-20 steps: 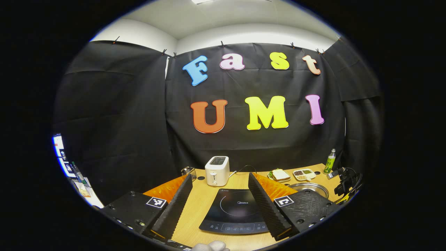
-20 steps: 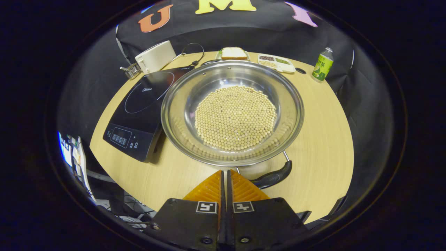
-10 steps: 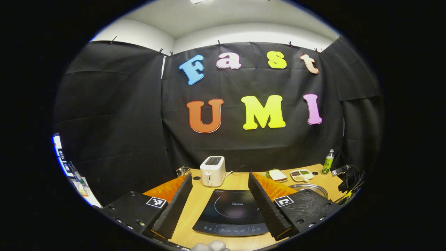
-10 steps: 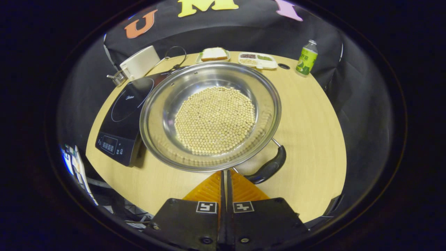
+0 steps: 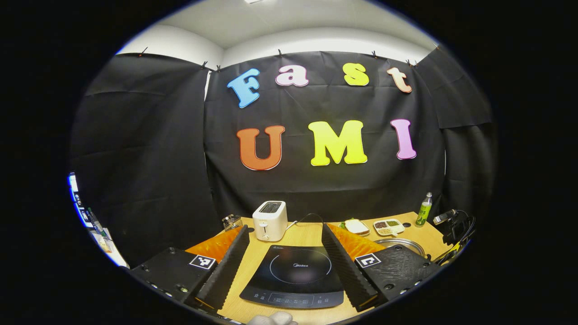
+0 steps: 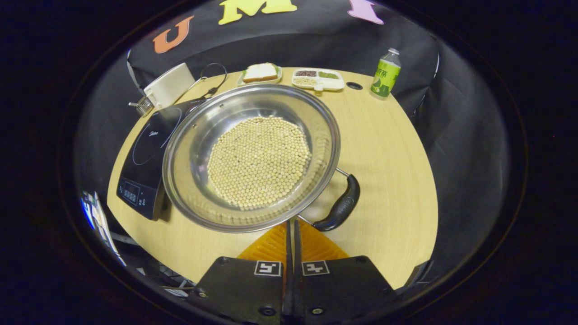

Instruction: First push the handle of the pot to place it horizontally, then grasp the pot with both hands and set it on the induction cooktop.

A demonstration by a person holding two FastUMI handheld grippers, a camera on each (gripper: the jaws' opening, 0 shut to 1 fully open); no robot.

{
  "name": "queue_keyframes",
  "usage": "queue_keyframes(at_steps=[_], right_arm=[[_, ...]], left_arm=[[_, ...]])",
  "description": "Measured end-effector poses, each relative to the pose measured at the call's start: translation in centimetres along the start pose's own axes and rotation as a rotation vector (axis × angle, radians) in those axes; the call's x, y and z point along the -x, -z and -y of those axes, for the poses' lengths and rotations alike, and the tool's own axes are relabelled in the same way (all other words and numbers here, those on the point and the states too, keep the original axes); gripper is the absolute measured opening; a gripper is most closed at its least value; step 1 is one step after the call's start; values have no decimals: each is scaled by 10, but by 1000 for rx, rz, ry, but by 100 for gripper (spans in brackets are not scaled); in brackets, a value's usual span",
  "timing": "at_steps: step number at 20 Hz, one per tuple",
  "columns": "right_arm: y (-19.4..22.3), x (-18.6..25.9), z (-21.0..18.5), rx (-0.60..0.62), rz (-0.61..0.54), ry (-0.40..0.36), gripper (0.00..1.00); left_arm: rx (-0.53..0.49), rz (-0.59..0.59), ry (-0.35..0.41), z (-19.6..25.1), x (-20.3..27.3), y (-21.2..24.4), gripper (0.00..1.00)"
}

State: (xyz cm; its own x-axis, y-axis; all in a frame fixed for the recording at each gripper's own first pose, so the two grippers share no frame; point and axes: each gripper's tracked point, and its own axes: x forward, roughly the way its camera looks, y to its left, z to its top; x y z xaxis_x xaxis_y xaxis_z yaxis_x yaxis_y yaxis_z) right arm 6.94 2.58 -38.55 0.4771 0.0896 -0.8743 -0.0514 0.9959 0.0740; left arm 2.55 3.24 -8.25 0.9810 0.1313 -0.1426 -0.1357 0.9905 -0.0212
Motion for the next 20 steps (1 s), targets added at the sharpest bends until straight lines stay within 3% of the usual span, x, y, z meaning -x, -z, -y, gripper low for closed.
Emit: queue_keyframes(at_steps=[8,10,17,20], right_arm=[[-28,-8,45,3,8,22,0],[-35,-11,54,17,9,27,4],[-61,-21,79,98,23,39,0],[-66,-23,82,112,23,34,4]], left_arm=[[-2,-11,-9,28,-9,0,96],[-4,-15,-20,32,-10,1,96],[-3,-29,-61,48,-14,3,96],[-3,-31,-70,54,-16,3,96]])
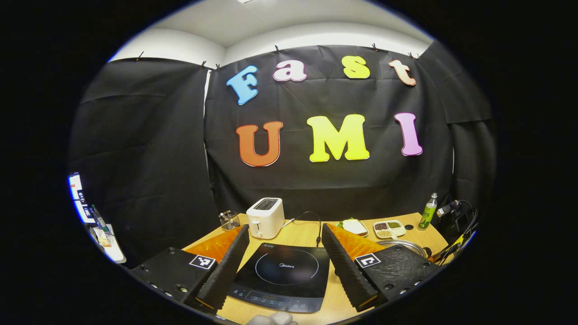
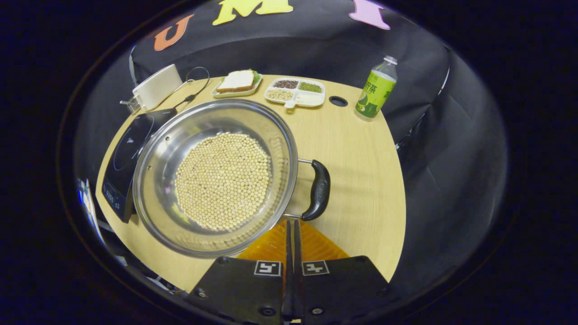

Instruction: First push the handle of the pot to place it horizontally, then grasp the pot with both hands and set it on the induction cooktop.

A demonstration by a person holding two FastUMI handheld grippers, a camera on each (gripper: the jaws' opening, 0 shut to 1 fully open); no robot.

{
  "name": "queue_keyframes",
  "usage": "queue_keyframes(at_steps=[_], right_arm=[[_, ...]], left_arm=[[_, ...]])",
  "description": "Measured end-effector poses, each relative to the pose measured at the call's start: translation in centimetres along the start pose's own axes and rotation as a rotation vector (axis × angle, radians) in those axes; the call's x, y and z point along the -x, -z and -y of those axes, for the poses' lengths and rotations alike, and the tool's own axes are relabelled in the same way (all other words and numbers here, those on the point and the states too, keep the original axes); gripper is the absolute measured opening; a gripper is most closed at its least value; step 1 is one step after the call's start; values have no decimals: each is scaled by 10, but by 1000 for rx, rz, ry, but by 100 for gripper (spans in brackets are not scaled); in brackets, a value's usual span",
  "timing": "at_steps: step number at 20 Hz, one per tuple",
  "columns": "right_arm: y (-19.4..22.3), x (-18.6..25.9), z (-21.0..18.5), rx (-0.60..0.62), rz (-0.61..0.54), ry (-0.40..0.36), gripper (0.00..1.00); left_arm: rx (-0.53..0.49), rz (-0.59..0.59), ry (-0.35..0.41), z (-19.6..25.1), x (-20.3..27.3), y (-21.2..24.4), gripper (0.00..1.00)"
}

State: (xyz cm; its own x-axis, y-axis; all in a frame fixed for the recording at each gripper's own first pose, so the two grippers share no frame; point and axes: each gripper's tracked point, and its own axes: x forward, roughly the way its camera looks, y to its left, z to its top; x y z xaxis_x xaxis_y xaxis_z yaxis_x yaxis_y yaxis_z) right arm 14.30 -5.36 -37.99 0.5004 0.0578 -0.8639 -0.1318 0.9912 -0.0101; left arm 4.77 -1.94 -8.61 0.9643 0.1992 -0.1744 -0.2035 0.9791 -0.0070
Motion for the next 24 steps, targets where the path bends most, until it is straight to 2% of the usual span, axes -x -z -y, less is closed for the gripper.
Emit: queue_keyframes(at_steps=[3,4,5,6,7,10,13,15,17,24], right_arm=[[1,3,2,6,28,-4,1],[2,7,4,10,45,0,7],[4,8,8,17,61,15,1],[6,13,12,21,76,28,4],[9,18,15,13,92,33,1],[16,33,19,-14,133,27,7],[18,50,27,-39,178,40,67],[15,56,27,-67,210,26,77],[12,59,27,-98,231,12,80],[-10,44,25,-125,232,-27,80]], left_arm=[[3,-6,21,10,-3,4,96],[14,-8,41,16,-4,7,96],[24,-13,58,21,-5,10,96],[30,-18,75,25,-7,13,96],[31,-24,91,30,-10,17,96],[18,-45,150,46,-16,33,96],[11,-73,230,67,-23,52,96],[16,-110,289,86,-25,67,96],[7,-148,321,97,-29,83,96],[10,-314,335,122,-52,145,97]])
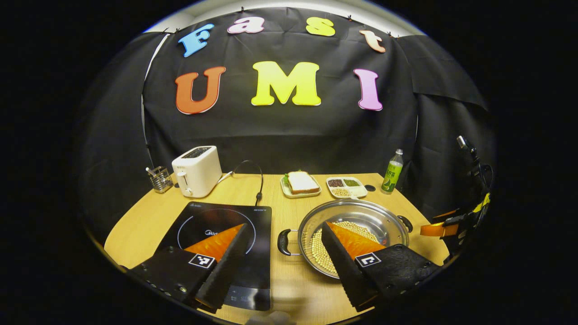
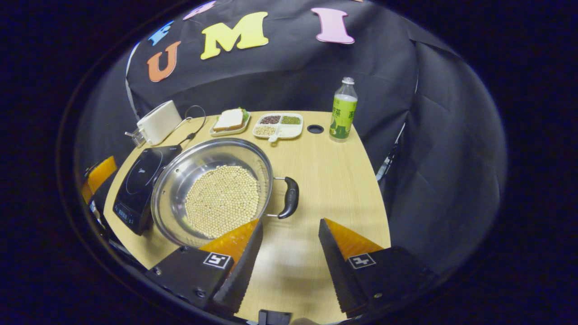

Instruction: First push the handle of the pot to place it horizontally, then grasp the pot with both hands and set it on the induction cooktop.

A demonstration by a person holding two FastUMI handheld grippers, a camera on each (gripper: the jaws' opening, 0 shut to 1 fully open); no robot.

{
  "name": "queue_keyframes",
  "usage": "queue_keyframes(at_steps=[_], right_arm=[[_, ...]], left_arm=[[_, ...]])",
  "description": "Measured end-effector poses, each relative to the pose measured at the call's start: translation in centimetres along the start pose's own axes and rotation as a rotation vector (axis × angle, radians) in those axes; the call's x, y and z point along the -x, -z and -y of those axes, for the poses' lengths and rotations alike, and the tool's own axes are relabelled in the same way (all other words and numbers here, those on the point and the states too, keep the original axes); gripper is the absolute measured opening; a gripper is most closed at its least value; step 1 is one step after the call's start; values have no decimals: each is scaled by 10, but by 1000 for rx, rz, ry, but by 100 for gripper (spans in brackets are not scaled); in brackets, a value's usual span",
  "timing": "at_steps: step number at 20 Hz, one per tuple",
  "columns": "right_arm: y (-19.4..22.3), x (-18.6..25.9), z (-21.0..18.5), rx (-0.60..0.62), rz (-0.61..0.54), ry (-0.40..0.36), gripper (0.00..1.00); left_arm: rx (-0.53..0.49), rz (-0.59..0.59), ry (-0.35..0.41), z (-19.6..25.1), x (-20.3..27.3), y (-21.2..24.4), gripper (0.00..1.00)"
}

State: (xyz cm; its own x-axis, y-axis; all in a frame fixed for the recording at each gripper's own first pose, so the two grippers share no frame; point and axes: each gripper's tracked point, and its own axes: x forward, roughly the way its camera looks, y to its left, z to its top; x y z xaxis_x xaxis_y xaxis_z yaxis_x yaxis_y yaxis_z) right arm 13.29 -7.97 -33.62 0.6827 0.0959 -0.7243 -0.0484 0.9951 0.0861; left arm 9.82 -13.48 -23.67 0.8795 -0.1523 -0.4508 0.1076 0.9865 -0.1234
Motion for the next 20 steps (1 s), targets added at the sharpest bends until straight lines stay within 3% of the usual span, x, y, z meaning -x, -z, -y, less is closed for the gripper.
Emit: queue_keyframes(at_steps=[7,15,20], right_arm=[[-17,-44,-11,48,-47,-38,80],[-22,-81,-14,43,-118,-74,80],[-22,-93,-15,64,-151,-79,80]], left_arm=[[59,-153,-15,12,-46,44,96],[13,-255,-28,23,-89,68,96],[53,-300,-41,22,-107,74,97]])
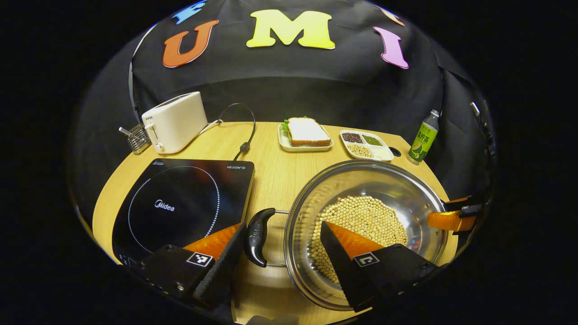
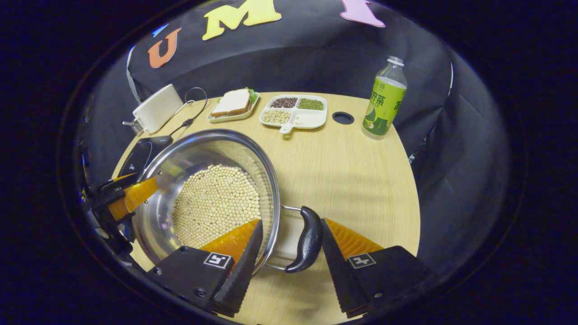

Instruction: First push the handle of the pot to place it horizontally, then grasp the pot with both hands and set it on the induction cooktop.

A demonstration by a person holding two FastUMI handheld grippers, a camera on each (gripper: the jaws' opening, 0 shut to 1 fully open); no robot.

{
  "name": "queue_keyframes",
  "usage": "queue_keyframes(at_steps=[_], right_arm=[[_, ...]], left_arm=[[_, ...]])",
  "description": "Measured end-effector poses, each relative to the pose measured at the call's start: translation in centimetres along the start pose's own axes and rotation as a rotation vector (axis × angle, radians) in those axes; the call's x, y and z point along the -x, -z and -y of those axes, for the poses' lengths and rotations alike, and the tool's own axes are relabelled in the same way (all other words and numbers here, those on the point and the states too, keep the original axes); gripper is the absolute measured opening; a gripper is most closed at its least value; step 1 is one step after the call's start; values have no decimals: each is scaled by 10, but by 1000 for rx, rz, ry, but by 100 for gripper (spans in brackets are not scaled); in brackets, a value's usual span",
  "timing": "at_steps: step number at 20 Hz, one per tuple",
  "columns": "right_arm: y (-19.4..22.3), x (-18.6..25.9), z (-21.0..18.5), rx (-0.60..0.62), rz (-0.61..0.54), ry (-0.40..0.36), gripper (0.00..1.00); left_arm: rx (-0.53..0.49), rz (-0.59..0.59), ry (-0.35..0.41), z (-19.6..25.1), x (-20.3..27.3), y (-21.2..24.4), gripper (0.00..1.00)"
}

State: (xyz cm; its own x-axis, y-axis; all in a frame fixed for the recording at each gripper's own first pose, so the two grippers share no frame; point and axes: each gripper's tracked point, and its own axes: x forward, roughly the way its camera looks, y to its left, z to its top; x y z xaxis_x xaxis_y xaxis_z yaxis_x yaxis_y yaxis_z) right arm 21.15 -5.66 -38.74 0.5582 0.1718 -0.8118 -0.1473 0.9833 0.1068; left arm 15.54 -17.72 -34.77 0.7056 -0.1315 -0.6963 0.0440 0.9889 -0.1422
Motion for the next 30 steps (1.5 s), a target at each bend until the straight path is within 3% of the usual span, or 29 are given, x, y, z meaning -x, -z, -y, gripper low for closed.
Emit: queue_keyframes(at_steps=[2,6,7,8,11,12,13,14,15,16,17,18,19,20,30], right_arm=[[-1,-1,3,-4,-7,6,70],[1,-5,2,-65,-23,28,67],[3,-6,2,-49,-33,34,68],[2,-7,3,-47,-34,36,65],[1,-6,2,-67,-35,35,61],[1,-6,2,-62,-37,34,60],[1,-4,2,-57,-40,40,58],[1,-3,3,-51,-45,52,55],[3,-2,3,-61,-45,54,54],[3,1,1,-69,-43,51,53],[4,6,0,-76,-34,49,53],[2,12,-2,-79,-21,52,53],[0,17,-3,-75,-8,57,53],[-1,23,-5,-68,0,62,53],[-6,65,-52,-91,54,79,53]], left_arm=[[-5,-38,-16,0,-4,4,96],[-54,-97,-65,-10,-11,11,94],[-60,-118,-70,-12,-12,16,91],[-58,-124,-68,-11,-11,16,76],[-52,-129,-84,-13,-13,17,72],[-46,-126,-81,-12,-12,16,71],[-36,-123,-76,-12,-12,13,81],[-29,-123,-63,-10,-12,14,66],[-28,-129,-57,-11,-11,15,75],[-34,-130,-59,-12,-7,13,72],[-37,-120,-58,-12,-7,9,61],[-44,-103,-56,-12,-3,5,71],[-55,-91,-52,-13,2,1,72],[-61,-85,-49,-14,6,-3,61],[-69,-39,-30,-48,47,-20,60]])
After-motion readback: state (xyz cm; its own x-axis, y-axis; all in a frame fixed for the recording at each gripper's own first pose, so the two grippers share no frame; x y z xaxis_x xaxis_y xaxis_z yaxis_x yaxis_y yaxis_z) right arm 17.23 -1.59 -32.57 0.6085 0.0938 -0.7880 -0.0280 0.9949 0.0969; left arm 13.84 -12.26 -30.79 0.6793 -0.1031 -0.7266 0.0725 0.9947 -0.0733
